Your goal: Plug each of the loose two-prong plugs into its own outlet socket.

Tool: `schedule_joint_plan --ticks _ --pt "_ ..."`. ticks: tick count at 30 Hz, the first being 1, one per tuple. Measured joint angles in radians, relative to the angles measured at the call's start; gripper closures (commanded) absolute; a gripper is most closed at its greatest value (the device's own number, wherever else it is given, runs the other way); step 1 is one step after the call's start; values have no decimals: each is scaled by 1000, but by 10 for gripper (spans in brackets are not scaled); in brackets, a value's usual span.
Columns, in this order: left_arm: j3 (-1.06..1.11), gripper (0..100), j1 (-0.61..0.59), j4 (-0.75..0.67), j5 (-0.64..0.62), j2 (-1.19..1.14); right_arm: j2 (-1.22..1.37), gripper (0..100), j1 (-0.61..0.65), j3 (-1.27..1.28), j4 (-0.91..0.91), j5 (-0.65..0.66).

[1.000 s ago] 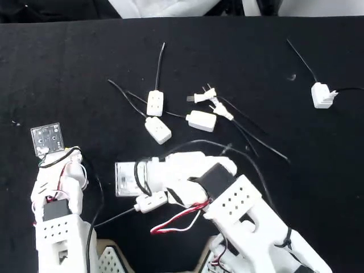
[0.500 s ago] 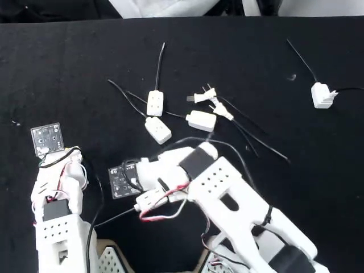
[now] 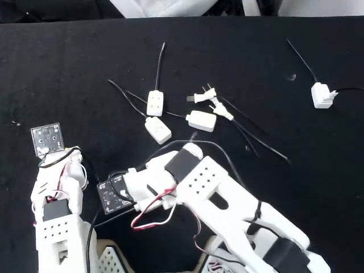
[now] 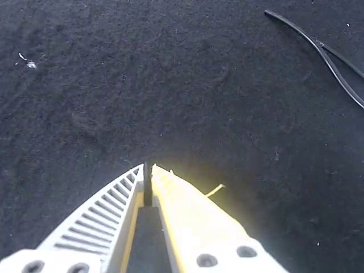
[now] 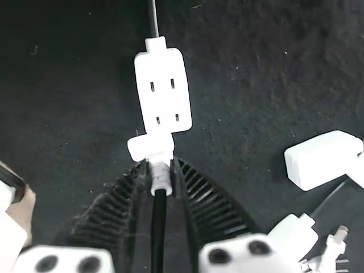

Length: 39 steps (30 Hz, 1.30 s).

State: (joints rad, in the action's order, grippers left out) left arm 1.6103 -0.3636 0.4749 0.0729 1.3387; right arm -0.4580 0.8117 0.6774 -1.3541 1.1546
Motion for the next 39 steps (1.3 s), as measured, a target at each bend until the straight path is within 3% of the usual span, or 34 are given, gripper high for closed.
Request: schedule_joint_plan --ticks 10,20,39 --pt "0 970 0 0 0 0 25 988 0 -86 3 0" --pt "0 970 0 0 0 0 25 988 0 -21 100 0" --pt "0 970 0 0 0 0 25 988 0 -12 81 2"
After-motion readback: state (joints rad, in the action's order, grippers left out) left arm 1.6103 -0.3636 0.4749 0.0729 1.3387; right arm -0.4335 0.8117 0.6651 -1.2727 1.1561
